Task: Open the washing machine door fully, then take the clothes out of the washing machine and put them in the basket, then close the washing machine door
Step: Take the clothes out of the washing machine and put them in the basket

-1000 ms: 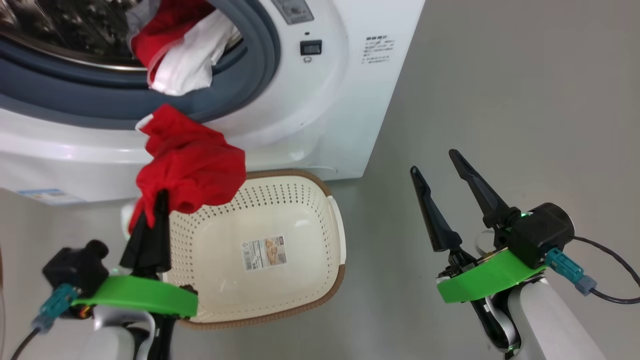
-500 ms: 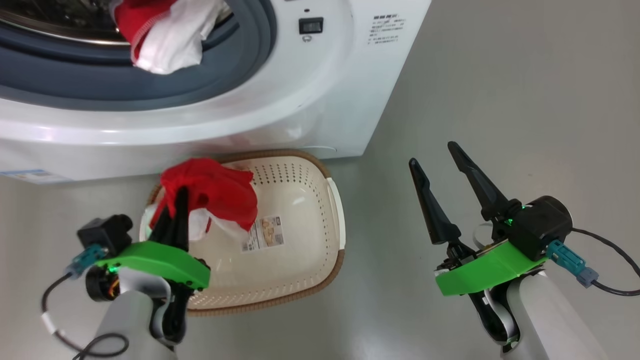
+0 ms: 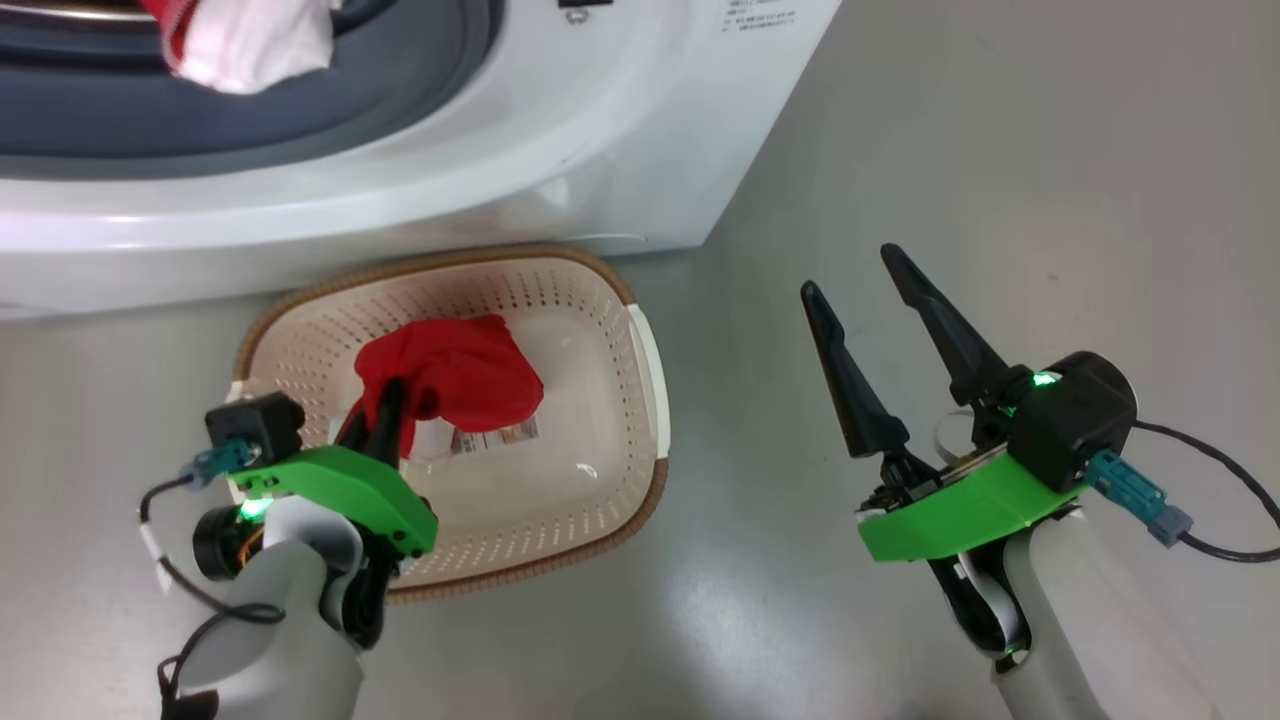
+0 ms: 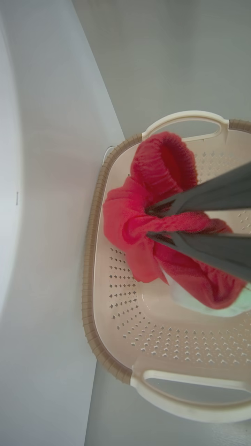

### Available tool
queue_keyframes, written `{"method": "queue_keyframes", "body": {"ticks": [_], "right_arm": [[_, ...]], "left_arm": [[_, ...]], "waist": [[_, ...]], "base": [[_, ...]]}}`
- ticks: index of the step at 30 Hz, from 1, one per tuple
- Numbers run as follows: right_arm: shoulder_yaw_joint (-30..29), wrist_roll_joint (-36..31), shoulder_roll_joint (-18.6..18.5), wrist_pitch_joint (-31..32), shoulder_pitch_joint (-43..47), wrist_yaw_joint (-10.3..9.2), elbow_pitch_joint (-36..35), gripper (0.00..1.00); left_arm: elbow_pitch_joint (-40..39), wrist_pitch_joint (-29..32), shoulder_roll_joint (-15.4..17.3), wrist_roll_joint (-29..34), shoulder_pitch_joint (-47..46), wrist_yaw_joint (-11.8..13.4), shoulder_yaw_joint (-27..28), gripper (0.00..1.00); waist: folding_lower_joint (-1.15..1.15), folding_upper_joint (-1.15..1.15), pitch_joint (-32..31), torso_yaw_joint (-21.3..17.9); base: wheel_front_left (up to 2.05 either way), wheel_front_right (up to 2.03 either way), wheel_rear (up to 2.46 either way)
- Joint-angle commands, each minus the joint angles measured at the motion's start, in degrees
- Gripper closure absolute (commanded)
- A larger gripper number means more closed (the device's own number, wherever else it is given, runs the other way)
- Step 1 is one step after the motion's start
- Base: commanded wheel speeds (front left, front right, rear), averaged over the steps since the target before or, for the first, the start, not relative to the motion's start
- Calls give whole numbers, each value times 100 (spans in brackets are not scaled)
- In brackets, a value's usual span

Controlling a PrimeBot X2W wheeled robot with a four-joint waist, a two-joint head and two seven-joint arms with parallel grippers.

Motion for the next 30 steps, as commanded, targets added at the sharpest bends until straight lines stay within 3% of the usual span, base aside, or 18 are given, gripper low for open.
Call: {"method": "queue_keyframes", "body": {"ticks": [1,9,10,12,13,14,15,24,30], "right_arm": [[133,37,35,-36,-81,35,-125,0],[194,60,35,-36,-204,35,-124,0],[199,62,35,-36,-216,35,-120,0],[205,64,35,-36,-234,35,-109,0],[205,66,35,-36,-242,35,-104,0],[202,67,35,-36,-248,35,-98,0],[198,66,35,-36,-252,35,-92,0],[104,25,35,-36,-241,35,-22,0],[25,-12,35,-36,-212,35,11,0]], "left_arm": [[84,11,160,-75,-82,-30,9,100],[563,26,235,-228,-370,-31,-387,100],[608,22,243,-246,-394,-31,-440,93],[665,-1,263,-288,-426,-31,-537,73],[695,-15,274,-313,-439,-31,-574,47],[720,-30,284,-337,-455,-31,-610,31],[741,-47,292,-361,-469,-31,-642,0],[607,-191,390,-504,-493,-31,-839,0],[-108,-204,598,-374,-324,-31,-549,0]], "waist": [[0,0,205,-84],[0,0,424,-181],[0,0,439,-191],[0,0,461,-209],[0,0,467,-215],[0,0,469,-218],[0,0,470,-219],[0,0,270,-123],[0,0,0,-8]], "base": [[0,0,0],[0,0,0],[0,0,0],[0,0,0],[0,0,0],[0,0,0],[0,0,0],[0,0,0],[0,0,0]]}}
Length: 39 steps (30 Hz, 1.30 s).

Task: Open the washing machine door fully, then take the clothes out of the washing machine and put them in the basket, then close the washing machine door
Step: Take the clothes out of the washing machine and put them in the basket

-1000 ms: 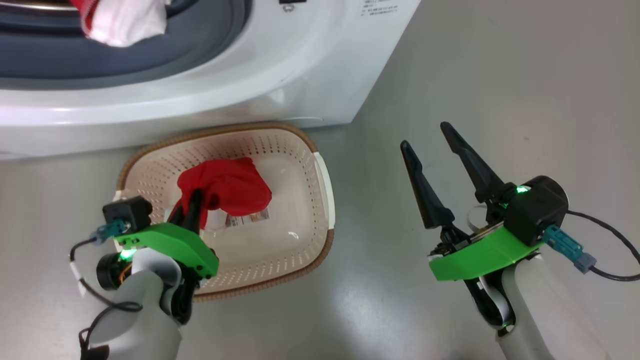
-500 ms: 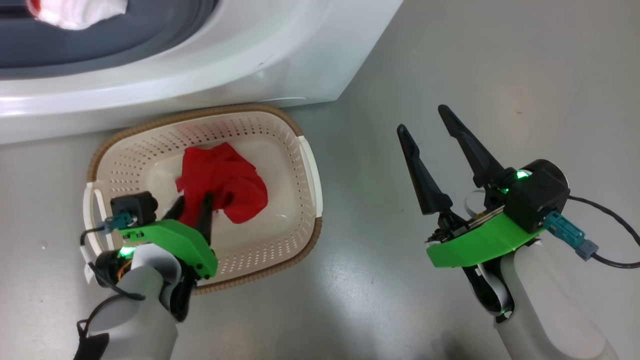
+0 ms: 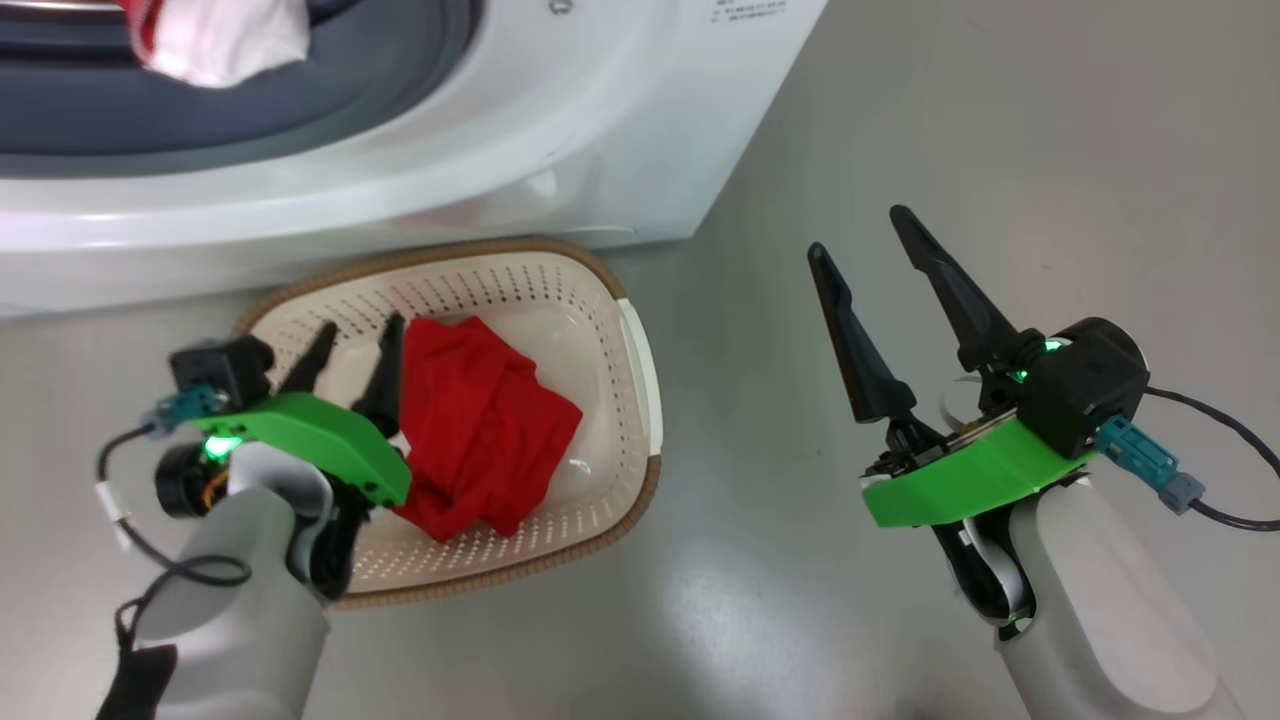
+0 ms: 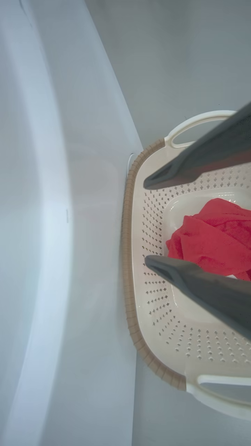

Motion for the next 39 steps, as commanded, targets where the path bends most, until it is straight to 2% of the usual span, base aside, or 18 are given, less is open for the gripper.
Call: {"method": "queue_keyframes", "body": {"ticks": [1,17,27,39], "right_arm": [[67,-49,37,-36,109,35,-106,0],[-237,-185,37,-36,352,35,-8,0],[-548,-185,37,-36,617,35,1,0],[-944,-279,37,-36,1163,35,-27,0]], "left_arm": [[-191,-69,223,113,223,-30,220,0],[-2108,-70,128,1025,1288,-25,1420,0],[-2976,-71,35,1436,1926,13,1865,0],[-3919,-71,-41,1736,2768,0,2136,0]], "waist": [[0,0,-150,84],[0,0,-1094,301],[0,0,-1711,325],[0,0,-2449,212]], "base": [[0,0,0],[0,0,0],[0,0,0],[0,0,0]]}}
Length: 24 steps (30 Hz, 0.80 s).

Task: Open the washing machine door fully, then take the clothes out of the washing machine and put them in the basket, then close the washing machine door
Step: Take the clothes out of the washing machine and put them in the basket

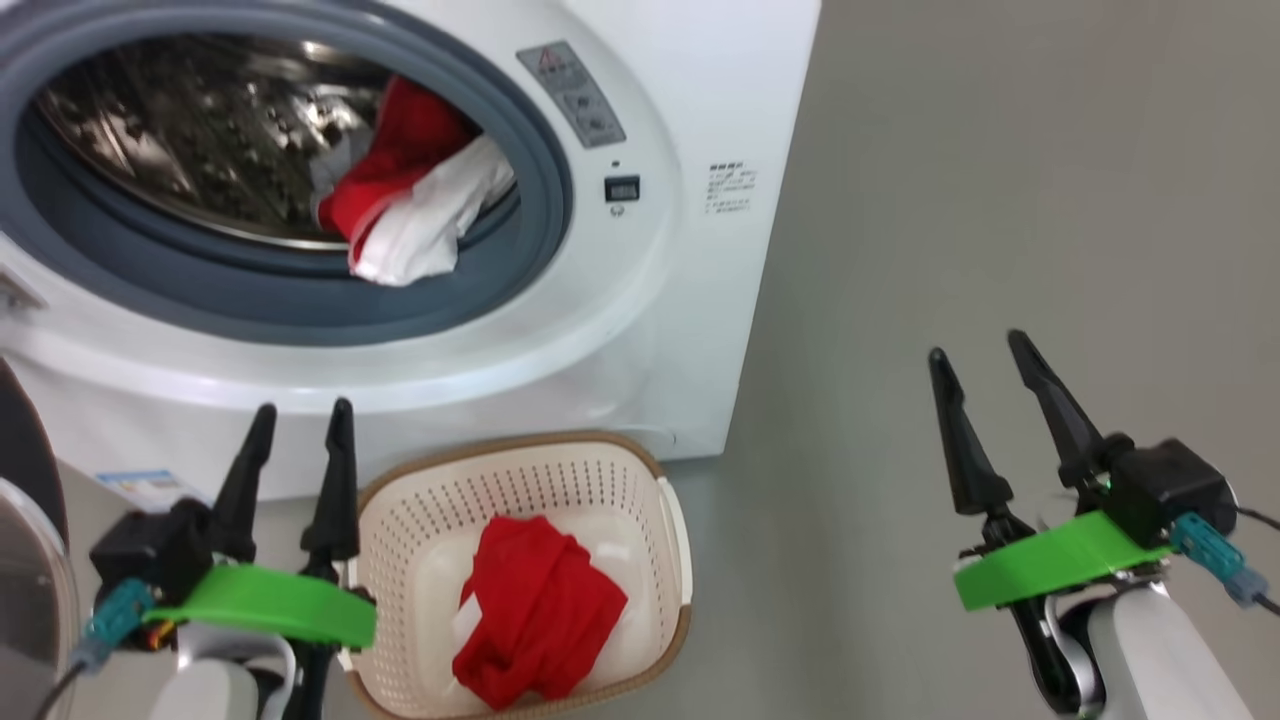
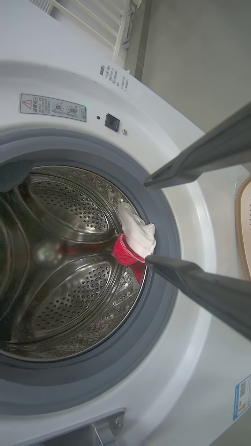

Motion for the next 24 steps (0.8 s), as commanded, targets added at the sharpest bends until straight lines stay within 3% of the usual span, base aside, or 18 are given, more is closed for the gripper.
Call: {"method": "queue_keyframes", "body": {"ticks": [1,13,24], "right_arm": [[64,-49,14,-36,83,35,-185,0],[60,-77,14,-36,676,35,-357,0],[140,-79,14,-36,983,35,-426,0]], "left_arm": [[-220,-70,112,62,111,-11,204,0],[-613,-70,160,345,887,-4,285,0],[-721,-70,123,339,1257,-8,293,0]], "waist": [[0,0,-259,-64],[0,0,-904,-227],[0,0,-1122,-300]], "base": [[0,0,0],[0,0,0],[0,0,0]]}}
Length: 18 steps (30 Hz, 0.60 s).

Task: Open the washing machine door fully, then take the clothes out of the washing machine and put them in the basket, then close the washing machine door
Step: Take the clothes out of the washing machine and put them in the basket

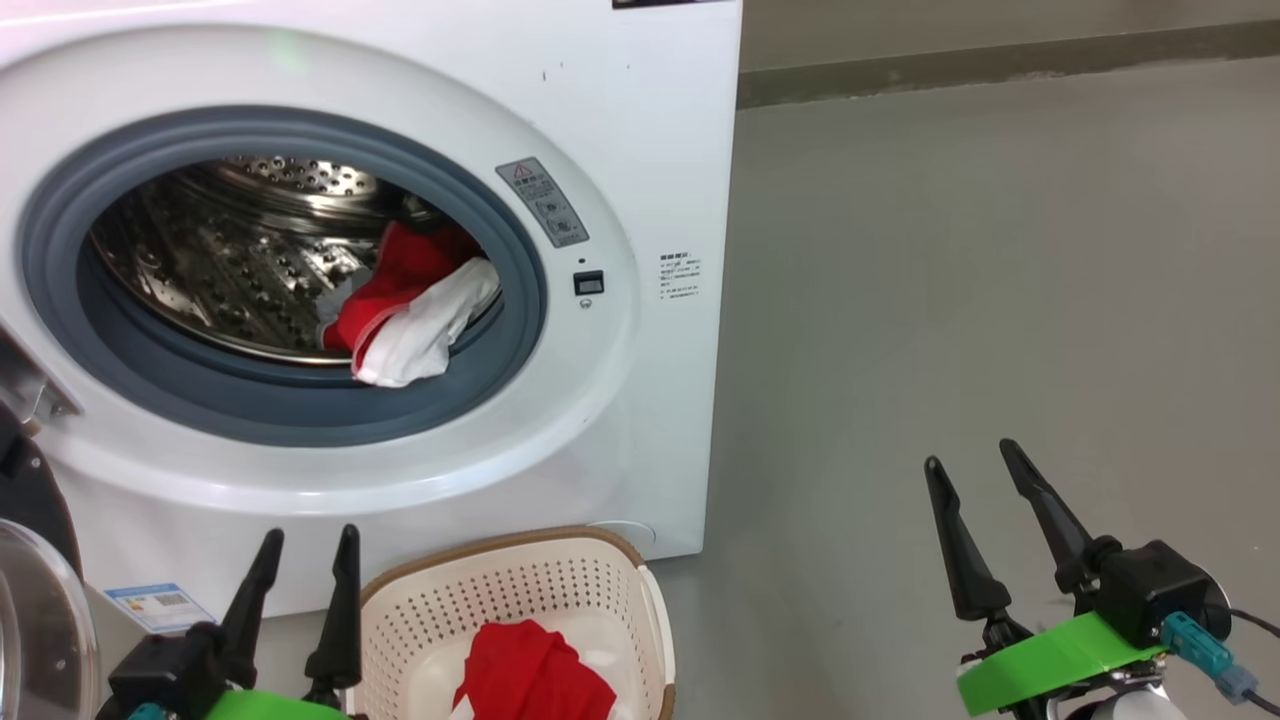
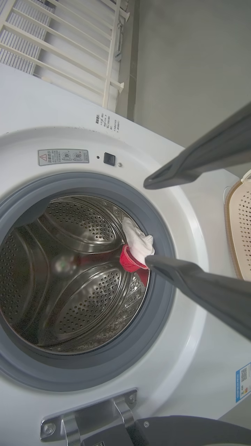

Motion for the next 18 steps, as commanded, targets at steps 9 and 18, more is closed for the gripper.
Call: {"method": "queue_keyframes", "body": {"ticks": [9,18], "right_arm": [[139,-50,-3,-37,5,35,-202,0],[198,-86,-3,-37,-29,35,-191,0]], "left_arm": [[-149,-70,62,-15,-30,-10,158,0],[-135,-70,51,-38,-38,-9,145,0]], "waist": [[0,0,-36,-2],[0,0,9,6]], "base": [[0,0,0],[0,0,0]]}}
